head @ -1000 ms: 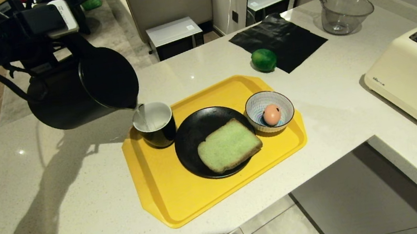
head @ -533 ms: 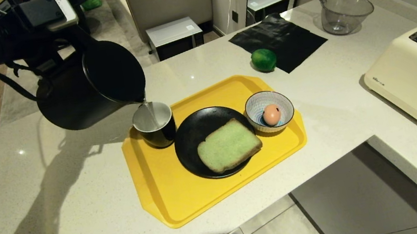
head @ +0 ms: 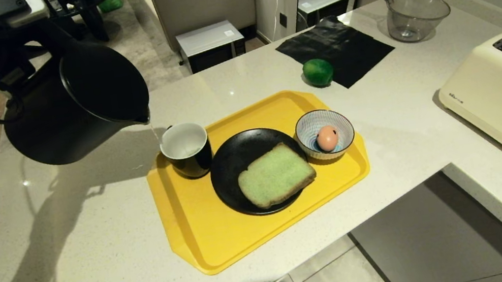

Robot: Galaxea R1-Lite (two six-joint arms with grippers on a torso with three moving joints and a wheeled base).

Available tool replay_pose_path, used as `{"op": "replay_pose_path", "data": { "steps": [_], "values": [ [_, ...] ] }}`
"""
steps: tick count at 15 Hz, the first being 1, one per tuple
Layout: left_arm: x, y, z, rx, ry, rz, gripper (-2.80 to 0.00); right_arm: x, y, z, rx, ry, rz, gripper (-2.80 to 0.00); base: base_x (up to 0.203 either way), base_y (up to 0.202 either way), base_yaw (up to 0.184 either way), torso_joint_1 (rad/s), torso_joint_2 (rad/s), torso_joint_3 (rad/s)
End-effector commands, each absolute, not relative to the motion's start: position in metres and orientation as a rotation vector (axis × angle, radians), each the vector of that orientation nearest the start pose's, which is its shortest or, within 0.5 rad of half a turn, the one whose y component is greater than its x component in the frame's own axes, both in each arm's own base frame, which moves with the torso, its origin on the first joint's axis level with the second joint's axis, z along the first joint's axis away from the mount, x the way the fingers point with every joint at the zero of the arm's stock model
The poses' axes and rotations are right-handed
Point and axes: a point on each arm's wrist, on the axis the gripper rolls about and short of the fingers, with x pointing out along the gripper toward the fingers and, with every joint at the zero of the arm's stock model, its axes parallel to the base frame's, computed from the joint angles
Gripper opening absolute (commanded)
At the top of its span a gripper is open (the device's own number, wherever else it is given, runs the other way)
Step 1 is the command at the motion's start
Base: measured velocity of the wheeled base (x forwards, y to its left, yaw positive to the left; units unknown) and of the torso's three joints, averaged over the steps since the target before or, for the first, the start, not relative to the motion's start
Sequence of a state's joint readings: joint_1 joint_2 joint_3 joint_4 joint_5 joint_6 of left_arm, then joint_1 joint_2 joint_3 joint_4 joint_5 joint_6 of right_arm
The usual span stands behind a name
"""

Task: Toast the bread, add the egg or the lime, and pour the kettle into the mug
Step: Pour water into a cup, then put the kettle back

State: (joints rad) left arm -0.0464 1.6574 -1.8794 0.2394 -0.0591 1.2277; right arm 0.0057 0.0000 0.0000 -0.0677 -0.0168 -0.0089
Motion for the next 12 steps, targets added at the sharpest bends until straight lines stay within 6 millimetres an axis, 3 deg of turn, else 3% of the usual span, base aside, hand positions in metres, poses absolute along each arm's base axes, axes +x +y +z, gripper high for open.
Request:
{"op": "replay_pose_path", "data": {
  "steps": [1,3,8,12],
  "values": [
    [0.269,-0.003,0.416,1.231,-0.048,-0.068,-2.8,-0.021,-0.001,0.075,-0.009,-0.041,-0.011,-2.8,0.0,0.0,0.0,0.0,0.0,0.0],
    [0.265,0.0,0.414,1.195,-0.041,-0.089,-2.8,-0.021,-0.001,0.075,-0.009,-0.04,-0.011,-2.8,0.0,0.0,0.0,0.0,0.0,0.0],
    [0.257,0.002,0.403,0.894,-0.013,-0.132,-2.8,-0.021,-0.001,0.075,-0.009,-0.041,-0.011,-2.8,0.0,0.0,0.0,0.0,0.0,0.0],
    [0.239,0.037,0.401,0.764,0.007,-0.114,-2.8,-0.021,-0.001,0.075,-0.007,-0.04,-0.011,-2.8,0.0,0.0,0.0,0.0,0.0,0.0]
  ]
}}
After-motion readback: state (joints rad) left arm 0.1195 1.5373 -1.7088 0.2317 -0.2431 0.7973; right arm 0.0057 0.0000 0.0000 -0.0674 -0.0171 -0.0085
